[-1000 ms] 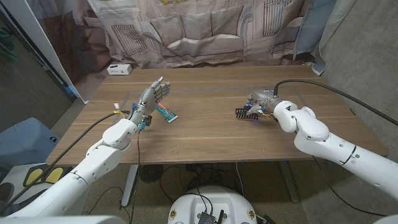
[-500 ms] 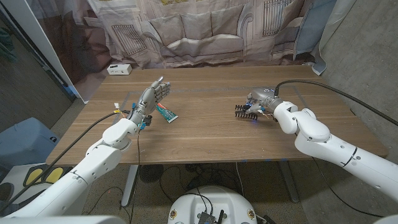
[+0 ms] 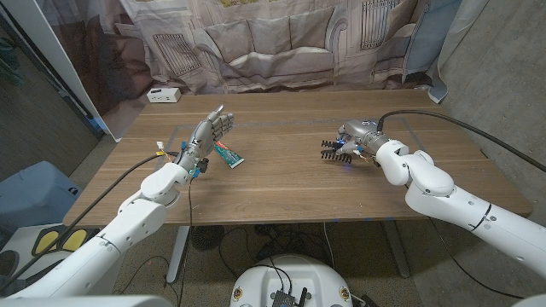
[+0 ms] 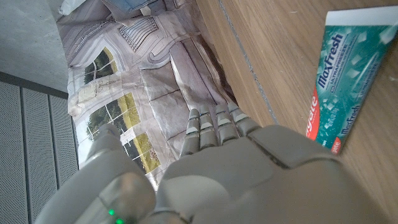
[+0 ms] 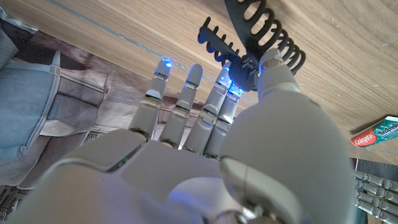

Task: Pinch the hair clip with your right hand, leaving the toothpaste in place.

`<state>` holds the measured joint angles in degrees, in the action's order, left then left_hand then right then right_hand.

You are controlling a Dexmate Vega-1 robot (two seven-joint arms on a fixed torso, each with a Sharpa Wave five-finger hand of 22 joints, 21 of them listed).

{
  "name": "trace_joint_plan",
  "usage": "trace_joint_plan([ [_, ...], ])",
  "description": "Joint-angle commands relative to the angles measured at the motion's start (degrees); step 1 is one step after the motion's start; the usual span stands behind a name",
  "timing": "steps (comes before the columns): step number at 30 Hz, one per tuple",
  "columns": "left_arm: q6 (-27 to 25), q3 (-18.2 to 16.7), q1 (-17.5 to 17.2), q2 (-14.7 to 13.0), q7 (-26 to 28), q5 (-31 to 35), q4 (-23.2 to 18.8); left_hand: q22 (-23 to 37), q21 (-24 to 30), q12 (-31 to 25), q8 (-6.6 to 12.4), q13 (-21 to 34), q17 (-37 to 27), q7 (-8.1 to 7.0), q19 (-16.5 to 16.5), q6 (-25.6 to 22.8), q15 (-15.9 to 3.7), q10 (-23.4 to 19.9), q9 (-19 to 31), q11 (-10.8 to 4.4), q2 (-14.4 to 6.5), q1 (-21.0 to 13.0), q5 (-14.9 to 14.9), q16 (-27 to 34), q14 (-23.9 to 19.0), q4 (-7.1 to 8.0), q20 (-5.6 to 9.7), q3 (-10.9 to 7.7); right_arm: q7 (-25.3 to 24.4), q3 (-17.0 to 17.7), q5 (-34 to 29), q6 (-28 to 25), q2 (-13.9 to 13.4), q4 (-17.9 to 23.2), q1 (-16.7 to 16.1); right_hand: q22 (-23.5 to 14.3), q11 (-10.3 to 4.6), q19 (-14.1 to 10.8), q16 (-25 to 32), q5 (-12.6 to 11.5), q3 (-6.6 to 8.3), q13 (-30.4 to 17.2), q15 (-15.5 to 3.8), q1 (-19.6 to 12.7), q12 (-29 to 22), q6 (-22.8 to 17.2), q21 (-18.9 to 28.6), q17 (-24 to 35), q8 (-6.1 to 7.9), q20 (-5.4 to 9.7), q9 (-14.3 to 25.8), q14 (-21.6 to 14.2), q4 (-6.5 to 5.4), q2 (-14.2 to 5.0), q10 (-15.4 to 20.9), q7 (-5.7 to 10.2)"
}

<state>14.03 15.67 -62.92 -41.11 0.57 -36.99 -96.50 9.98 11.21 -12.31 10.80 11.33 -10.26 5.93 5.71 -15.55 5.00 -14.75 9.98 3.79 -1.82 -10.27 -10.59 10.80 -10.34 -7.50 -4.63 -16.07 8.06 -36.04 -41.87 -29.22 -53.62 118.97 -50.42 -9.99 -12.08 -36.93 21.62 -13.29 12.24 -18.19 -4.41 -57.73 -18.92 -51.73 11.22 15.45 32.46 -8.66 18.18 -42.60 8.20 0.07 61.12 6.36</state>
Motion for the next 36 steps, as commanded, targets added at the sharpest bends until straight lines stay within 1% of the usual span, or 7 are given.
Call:
trace_joint_plan([
  [1,0.1,0.1,0.2,0.2,0.1,-0.1,0.3,0.3,-0.1,0.0,-0.03,0.1,-0.1,0.0,-0.2,-0.5,-0.03,-0.3,0.3,-0.12,-0.1,-0.5,0.0,0.0,0.0,-0.03,-0.08,-0.41,-0.8,-0.2,-1.2,0.5,0.0,-0.3,0.2,-0.2,0.09,0.8,0.0,-0.7,-0.68,0.6,-6.83,-1.3,0.6,-9.6,-0.2,0.1,-0.38,1.73,-0.5,-0.7,-0.19,-0.2,0.1,6.13],
  [4,0.1,0.1,0.2,0.3,0.0,-0.2,0.4,0.3,-0.1,0.0,-0.02,0.1,-0.1,0.03,-0.2,-0.5,-0.05,-0.3,0.3,-0.11,-0.1,-0.5,0.0,0.0,0.0,-0.03,-0.09,-0.41,-0.6,-0.3,-1.5,0.3,0.1,-0.4,0.3,-0.3,0.16,1.5,-0.4,-1.2,-0.9,1.1,-7.05,-1.9,1.0,-9.4,-0.2,-0.3,-1.15,2.61,-1.9,-1.7,-0.27,-0.03,0.3,6.17],
  [9,0.0,0.3,0.4,0.3,-0.1,-0.2,0.6,0.3,-0.1,0.0,-0.02,0.1,-0.1,0.03,-0.2,-0.6,-0.04,-0.4,0.3,-0.1,-0.1,-0.6,0.0,0.0,0.0,-0.03,-0.1,-0.42,-0.3,-0.6,-2.5,0.2,0.2,-0.5,0.5,-0.3,0.19,1.6,-0.9,-1.7,-1.19,1.7,-7.06,-2.3,1.4,-9.8,0.0,-0.6,-1.65,3.06,-3.1,-2.1,-0.5,0.09,0.9,6.23],
  [17,0.0,0.5,0.7,0.5,-0.3,-0.2,0.9,0.3,0.0,0.0,0.0,0.1,-0.1,-0.02,-0.2,-0.6,-0.07,-0.4,0.3,-0.18,-0.2,-0.6,0.0,0.0,0.0,-0.03,-0.1,-0.44,0.0,-0.6,-3.5,-0.1,0.0,-0.3,0.2,-0.3,0.19,1.4,-1.4,-2.2,-1.87,1.9,-6.91,-2.2,1.7,-10.0,0.3,-0.6,-2.1,2.97,-4.4,-2.7,-1.17,-0.02,1.3,6.3],
  [24,-0.2,0.6,0.9,0.5,-0.5,-0.3,1.0,0.3,0.0,0.1,-0.01,0.1,-0.1,0.04,-0.2,-0.6,-0.02,-0.3,0.3,-0.16,-0.2,-0.6,0.0,0.0,0.0,-0.04,-0.12,-0.47,0.6,-0.3,-3.7,-0.2,-0.1,0.0,0.1,-0.3,0.16,0.8,-1.5,-2.5,-2.45,1.8,-6.88,-2.1,1.8,-10.1,0.5,-0.3,-2.28,2.42,-5.0,-2.9,-1.67,-0.32,1.6,6.26],
  [35,-0.4,0.8,1.2,0.5,-0.6,-0.3,1.2,0.3,0.0,0.0,-0.01,0.1,-0.1,0.03,-0.2,-0.6,-0.01,-0.3,0.3,-0.14,-0.3,-0.6,0.0,0.0,0.0,-0.04,-0.14,-0.51,0.9,0.3,-3.2,0.3,-0.2,0.2,-0.1,-0.2,0.12,0.6,-1.4,-2.6,-3.26,1.8,-6.88,-2.2,2.0,-10.1,0.5,0.0,-2.35,2.11,-5.5,-3.0,-1.99,-0.63,1.8,6.29],
  [36,-0.5,0.8,1.3,0.5,-0.7,-0.4,1.2,0.3,0.0,0.0,-0.01,0.1,-0.1,0.0,-0.3,-0.6,-0.01,-0.4,0.3,-0.14,-0.3,-0.7,0.0,0.0,0.0,-0.04,-0.14,-0.51,1.1,0.3,-3.1,0.4,-0.2,0.2,-0.1,-0.2,0.12,0.6,-1.4,-2.6,-3.38,1.8,-6.3,-2.2,2.1,-10.0,0.5,0.1,-2.39,2.13,-5.5,-3.2,-2.06,-0.64,1.8,6.3],
])
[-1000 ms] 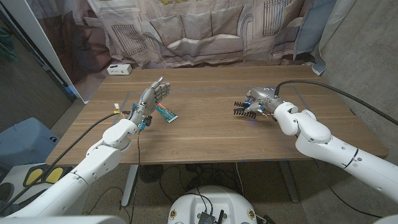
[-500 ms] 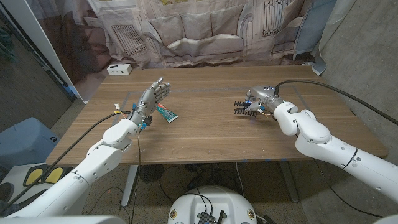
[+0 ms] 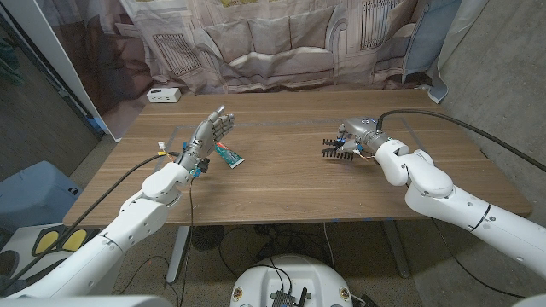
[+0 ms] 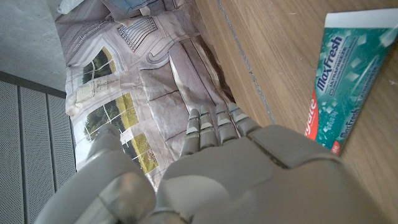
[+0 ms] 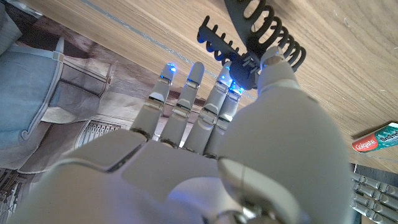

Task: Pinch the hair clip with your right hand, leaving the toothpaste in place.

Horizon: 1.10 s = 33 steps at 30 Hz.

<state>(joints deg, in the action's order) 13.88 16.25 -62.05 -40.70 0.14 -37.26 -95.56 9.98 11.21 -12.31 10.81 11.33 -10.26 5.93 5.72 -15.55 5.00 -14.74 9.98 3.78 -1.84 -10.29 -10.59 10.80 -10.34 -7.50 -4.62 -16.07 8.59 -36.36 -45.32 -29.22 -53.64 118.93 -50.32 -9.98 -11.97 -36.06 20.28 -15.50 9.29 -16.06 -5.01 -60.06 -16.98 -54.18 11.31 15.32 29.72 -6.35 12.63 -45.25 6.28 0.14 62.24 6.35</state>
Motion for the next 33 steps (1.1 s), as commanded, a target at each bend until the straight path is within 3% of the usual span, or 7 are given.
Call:
trace_joint_plan([
  [1,-0.4,0.2,0.4,0.1,-0.3,-0.2,0.3,0.3,0.0,0.0,-0.01,0.1,-0.1,0.01,-0.3,-0.6,-0.01,-0.4,0.3,-0.12,-0.2,-0.6,0.0,0.0,0.0,-0.04,-0.15,-0.51,0.6,0.6,0.3,0.4,-0.1,0.3,-0.2,-0.2,0.02,0.0,-0.1,-0.4,-0.45,-0.4,-5.62,0.0,0.1,-7.5,0.4,0.2,0.33,-0.04,0.0,-0.5,-0.08,-0.7,0.6,6.32],
  [16,-0.6,1.0,1.9,0.6,-0.8,0.1,1.5,0.3,0.0,0.0,-0.01,0.1,-0.1,0.0,-0.3,-0.6,0.0,-0.4,0.3,-0.18,-0.4,-0.7,0.0,0.0,-0.1,-0.04,-0.16,-0.58,1.6,1.1,1.5,-0.2,0.0,0.3,-0.1,-0.2,-0.06,-1.5,-0.6,-0.6,-1.09,-1.2,-3.99,-0.7,0.7,-6.0,0.7,0.3,0.61,-2.83,0.5,-0.3,-0.42,-2.08,-0.9,6.34],
  [23,-0.4,1.2,2.4,0.8,-1.0,0.2,1.8,0.3,0.0,0.0,-0.02,0.1,-0.1,0.01,-0.3,-0.6,0.01,-0.5,0.3,-0.11,-0.4,-0.7,0.0,0.0,-0.1,-0.05,-0.15,-0.6,0.9,1.5,2.1,-0.6,-0.3,0.6,-0.5,-0.1,-0.09,-1.9,-1.3,-0.7,-0.84,-1.2,-3.36,-0.8,1.2,-4.6,0.7,0.0,0.4,-3.48,0.8,-0.3,-0.53,-2.71,-1.8,6.56],
  [25,-0.3,1.2,2.4,0.8,-1.1,0.1,1.9,0.3,0.0,0.0,-0.01,0.1,-0.1,0.07,-0.3,-0.6,0.03,-0.4,0.3,-0.1,-0.4,-0.7,0.0,0.0,-0.1,-0.05,-0.15,-0.61,0.9,1.6,2.2,-0.6,-0.4,0.7,-0.6,-0.1,-0.1,-2.3,-1.8,-0.4,-0.26,-1.0,-3.07,-1.8,1.6,-4.3,0.7,-0.5,0.57,-3.78,1.0,-0.7,0.21,-2.9,-2.1,6.62],
  [33,-0.2,1.2,2.3,0.9,-0.8,0.3,1.7,0.3,0.0,0.0,-0.03,0.1,-0.1,-0.02,-0.3,-0.6,0.0,-0.4,0.3,-0.13,-0.4,-0.8,0.1,0.0,-0.1,-0.05,-0.16,-0.63,0.3,2.1,2.9,-0.9,-1.0,1.3,-1.2,-0.1,-0.01,-2.3,-2.7,0.9,-0.25,-0.8,-2.59,-0.7,2.4,-2.8,0.5,-0.8,-0.12,-4.12,0.4,-0.2,-0.04,-3.07,-3.5,6.47],
])
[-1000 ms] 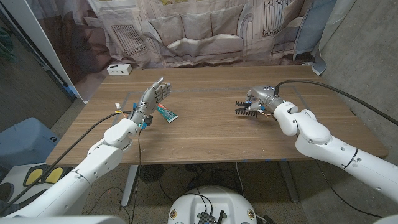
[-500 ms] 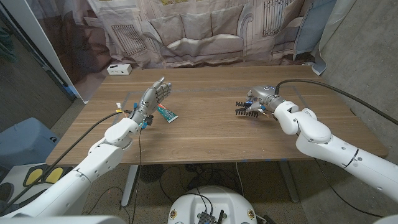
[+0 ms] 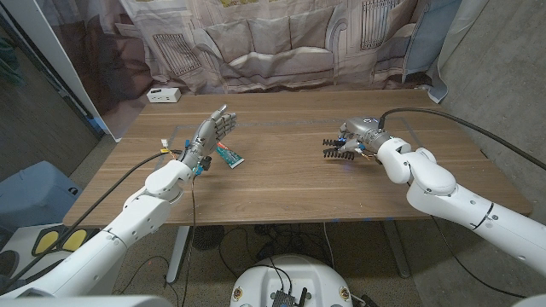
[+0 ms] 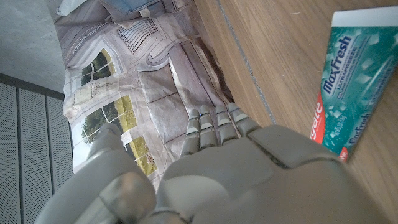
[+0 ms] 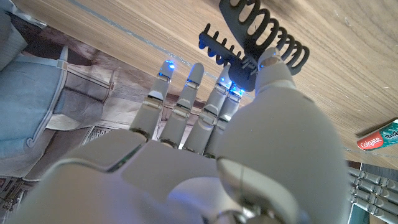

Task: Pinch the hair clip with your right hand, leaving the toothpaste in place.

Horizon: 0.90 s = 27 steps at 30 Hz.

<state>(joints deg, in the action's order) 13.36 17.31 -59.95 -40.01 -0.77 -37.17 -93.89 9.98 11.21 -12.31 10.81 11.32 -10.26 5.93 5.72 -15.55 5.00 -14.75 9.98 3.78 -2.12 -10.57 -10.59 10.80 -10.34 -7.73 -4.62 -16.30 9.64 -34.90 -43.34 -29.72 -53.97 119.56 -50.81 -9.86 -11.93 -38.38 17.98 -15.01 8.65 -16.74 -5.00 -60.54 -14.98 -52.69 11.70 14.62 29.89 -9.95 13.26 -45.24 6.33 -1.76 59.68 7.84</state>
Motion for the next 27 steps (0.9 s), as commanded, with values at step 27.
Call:
trace_joint_plan([
  [27,0.4,0.5,1.0,0.5,-0.4,0.2,0.8,0.3,0.0,0.1,-0.04,0.1,-0.1,-0.05,-0.4,-0.5,0.03,-0.4,0.3,-0.17,-0.2,-0.5,0.1,0.0,0.0,0.18,-0.26,-0.45,-2.0,1.5,1.9,-0.7,-2.1,2.3,-2.3,-0.2,-0.14,0.3,-3.4,2.9,0.57,0.1,-1.96,1.1,3.8,4.5,-0.5,0.2,-4.28,-1.2,-1.1,5.2,0.77,-0.99,-9.8,4.93],
])
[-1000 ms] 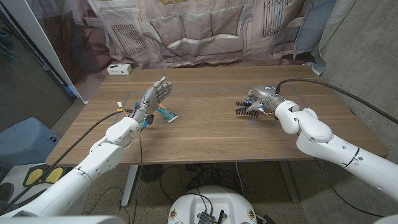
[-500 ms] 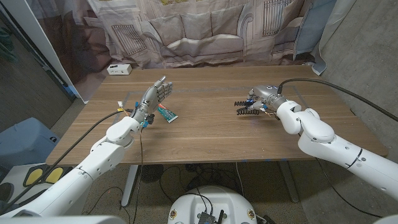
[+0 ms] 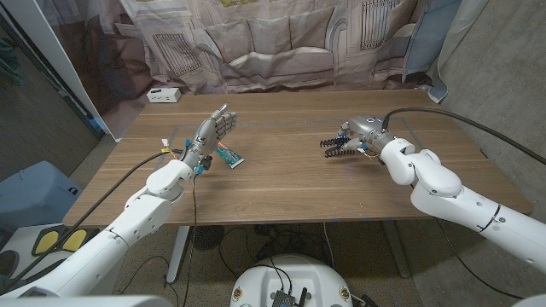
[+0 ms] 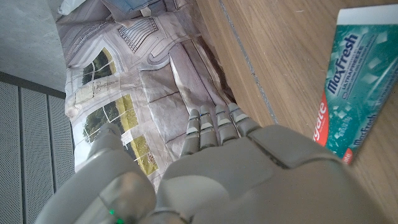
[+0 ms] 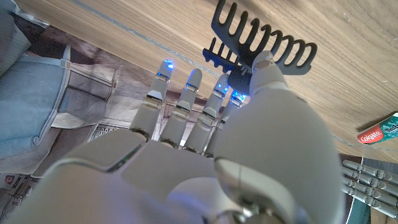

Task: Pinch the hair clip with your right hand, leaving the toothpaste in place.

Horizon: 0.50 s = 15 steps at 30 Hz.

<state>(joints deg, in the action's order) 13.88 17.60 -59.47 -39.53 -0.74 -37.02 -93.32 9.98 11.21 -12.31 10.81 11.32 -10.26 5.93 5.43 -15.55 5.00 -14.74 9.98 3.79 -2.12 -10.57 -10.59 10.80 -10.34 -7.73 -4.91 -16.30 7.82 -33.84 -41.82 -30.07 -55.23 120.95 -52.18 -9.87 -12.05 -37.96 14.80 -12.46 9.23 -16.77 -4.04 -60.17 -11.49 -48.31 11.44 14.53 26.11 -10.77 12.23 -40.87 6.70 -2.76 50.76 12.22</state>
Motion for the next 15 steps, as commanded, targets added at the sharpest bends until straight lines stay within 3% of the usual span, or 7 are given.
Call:
trace_joint_plan([
  [1,-0.2,0.3,0.6,0.0,-0.4,0.1,0.2,0.3,0.0,0.1,-0.04,0.1,-0.1,-0.02,-0.2,-0.5,0.0,-0.4,0.3,-0.18,-0.2,-0.5,0.1,0.0,0.0,0.18,0.01,-0.45,-0.3,0.5,0.3,-0.4,-0.9,1.0,-1.0,-0.2,-0.03,0.0,-0.3,0.4,0.03,0.2,-2.83,0.8,0.4,0.5,-0.2,0.3,-0.76,-0.4,-0.1,1.1,0.43,-0.07,-1.3,0.55],
  [15,-0.1,0.4,0.9,0.2,-0.8,-0.1,0.6,0.3,0.0,0.1,-0.02,0.1,-0.1,0.03,-0.3,-0.6,0.01,-0.4,0.3,-0.1,-0.3,-0.6,0.1,0.0,0.0,0.18,-0.07,-0.48,1.8,0.6,-0.3,-0.6,-1.8,2.4,-0.7,-0.2,-0.07,0.6,-0.8,0.9,-0.37,1.0,-2.66,2.1,0.8,2.7,-0.4,0.9,-2.63,-1.09,-0.6,3.9,0.37,0.04,-4.1,0.53],
])
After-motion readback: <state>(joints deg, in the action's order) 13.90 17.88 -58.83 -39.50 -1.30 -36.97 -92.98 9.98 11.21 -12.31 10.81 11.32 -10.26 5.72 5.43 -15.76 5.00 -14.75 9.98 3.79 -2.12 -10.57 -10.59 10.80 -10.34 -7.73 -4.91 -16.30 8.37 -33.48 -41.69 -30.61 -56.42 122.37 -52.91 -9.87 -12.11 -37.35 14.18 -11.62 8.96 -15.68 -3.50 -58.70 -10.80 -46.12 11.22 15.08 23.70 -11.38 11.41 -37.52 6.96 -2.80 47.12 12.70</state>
